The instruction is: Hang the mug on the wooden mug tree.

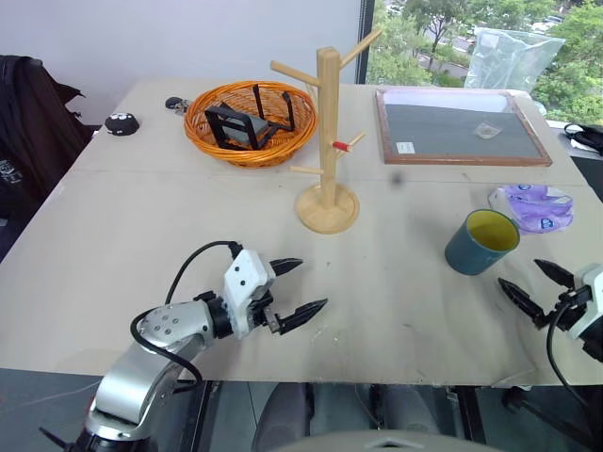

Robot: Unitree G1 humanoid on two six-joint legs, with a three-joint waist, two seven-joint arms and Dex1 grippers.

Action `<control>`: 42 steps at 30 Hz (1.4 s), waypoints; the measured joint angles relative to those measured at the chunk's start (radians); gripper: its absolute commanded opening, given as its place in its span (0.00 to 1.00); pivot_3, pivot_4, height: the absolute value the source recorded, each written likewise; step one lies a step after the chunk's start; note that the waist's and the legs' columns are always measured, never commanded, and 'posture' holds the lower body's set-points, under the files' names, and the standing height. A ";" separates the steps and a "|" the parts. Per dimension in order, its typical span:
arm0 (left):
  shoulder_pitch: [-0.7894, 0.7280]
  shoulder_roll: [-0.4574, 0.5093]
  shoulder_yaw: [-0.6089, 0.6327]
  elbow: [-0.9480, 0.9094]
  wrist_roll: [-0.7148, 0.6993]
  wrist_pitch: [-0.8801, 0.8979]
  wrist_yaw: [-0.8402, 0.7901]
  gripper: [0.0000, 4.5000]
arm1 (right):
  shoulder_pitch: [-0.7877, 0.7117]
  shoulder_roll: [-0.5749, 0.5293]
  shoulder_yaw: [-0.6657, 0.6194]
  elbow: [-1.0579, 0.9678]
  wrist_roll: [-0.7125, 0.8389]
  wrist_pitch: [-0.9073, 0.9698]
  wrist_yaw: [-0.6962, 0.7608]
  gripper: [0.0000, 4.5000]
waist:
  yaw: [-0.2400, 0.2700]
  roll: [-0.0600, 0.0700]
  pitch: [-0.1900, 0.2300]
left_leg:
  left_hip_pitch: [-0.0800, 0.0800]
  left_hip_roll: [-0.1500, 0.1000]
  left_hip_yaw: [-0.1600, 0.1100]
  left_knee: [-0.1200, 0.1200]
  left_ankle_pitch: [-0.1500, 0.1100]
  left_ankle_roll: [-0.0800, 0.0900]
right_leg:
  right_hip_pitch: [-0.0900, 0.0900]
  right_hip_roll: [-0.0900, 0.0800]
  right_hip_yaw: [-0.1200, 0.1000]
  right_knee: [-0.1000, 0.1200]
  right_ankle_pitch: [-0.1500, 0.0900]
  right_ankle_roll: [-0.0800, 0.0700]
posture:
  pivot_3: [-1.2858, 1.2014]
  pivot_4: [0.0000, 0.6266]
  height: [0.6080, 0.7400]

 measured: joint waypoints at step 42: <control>-0.191 0.056 0.014 -0.082 -0.094 0.153 0.076 1.00 | -0.315 0.054 0.150 0.134 -0.017 0.088 0.091 0.02 | -0.001 0.004 0.003 | -0.001 0.000 -0.001 0.000 0.000 0.000 | -0.001 0.000 0.000 0.000 0.000 0.000 | 0.52 0.24 0.98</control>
